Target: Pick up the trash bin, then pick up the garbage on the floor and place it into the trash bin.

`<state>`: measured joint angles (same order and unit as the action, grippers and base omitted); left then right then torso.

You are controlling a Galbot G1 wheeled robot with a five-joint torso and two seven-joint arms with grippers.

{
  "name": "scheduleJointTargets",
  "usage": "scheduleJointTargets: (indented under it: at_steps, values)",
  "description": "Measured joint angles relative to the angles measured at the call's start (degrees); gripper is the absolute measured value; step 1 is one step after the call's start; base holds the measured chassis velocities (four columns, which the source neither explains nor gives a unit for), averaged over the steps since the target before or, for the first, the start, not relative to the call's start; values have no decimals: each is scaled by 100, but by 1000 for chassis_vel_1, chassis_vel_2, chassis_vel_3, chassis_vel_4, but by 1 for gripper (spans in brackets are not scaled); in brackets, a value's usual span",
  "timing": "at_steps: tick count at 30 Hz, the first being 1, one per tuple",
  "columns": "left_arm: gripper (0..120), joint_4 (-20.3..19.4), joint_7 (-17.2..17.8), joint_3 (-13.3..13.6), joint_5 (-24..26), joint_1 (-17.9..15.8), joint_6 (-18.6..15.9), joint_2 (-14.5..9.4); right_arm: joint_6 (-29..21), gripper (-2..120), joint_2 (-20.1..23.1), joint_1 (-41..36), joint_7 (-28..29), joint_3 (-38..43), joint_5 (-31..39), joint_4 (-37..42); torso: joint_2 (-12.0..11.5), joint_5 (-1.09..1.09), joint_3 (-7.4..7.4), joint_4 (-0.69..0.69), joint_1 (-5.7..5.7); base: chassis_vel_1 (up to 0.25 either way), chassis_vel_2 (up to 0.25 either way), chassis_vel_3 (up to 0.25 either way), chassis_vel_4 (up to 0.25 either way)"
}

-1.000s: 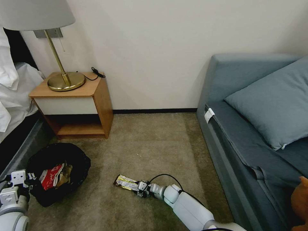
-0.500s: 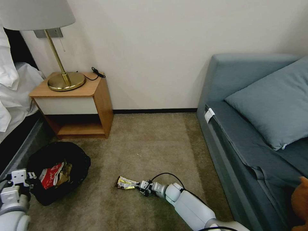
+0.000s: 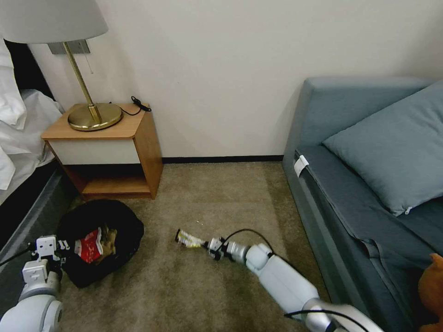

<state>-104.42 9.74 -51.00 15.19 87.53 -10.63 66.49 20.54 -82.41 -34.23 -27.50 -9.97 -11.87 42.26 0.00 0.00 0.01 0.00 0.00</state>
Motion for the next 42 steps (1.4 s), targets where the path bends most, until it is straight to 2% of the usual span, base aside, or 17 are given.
scheduleJointTargets:
  at_steps: [6,15,16,21,24,29,33,37,38,39,42]
  values:
    - [1,-13,7,38,-18,-15,-10,41,56,0,234,202,-122,-68,315,624,0,0,0,1,0,0,0,0,0]
    - [1,48,20,122,-64,-131,-34,55,-261,0,575,562,-179,-425,1238,1881,0,0,0,0,0,0,0,0,0]
    - [1,59,24,143,-71,-159,-46,54,-403,0,642,695,-179,-582,1495,2233,0,0,0,0,0,0,0,0,0]
    - [1,75,41,181,-76,-211,-67,52,-585,0,682,914,-91,-967,2016,2740,0,0,0,1,0,0,0,0,0]
    - [1,85,65,210,-74,-263,-86,51,-724,0,553,1081,235,-1460,2718,3103,0,-1,-1,0,0,0,0,0,0]
    - [1,91,74,223,-44,-288,-91,52,-778,0,333,1129,487,-1812,3110,3163,0,-1,-1,1,0,0,0,0,0]
    - [1,89,75,228,15,-302,-92,52,-779,0,10,1124,723,-2180,3302,2895,0,-2,-1,1,0,0,0,0,0]
    - [1,55,73,231,90,-314,-92,56,-573,0,-448,997,907,-2380,3047,2233,0,-2,-1,0,0,0,0,0,0]
    - [1,55,73,231,90,-314,-92,56,-573,0,-448,997,907,-2380,3047,2233,0,-2,-1,0,0,0,0,0,0]
    - [1,27,72,231,124,-313,-92,61,-478,0,-670,926,981,-2417,2866,1913,0,-2,0,1,0,0,0,0,0]
    - [1,-1,70,232,158,-303,-92,73,-457,0,-868,867,1091,-2491,2801,1715,0,-1,-1,1,0,0,0,0,0]
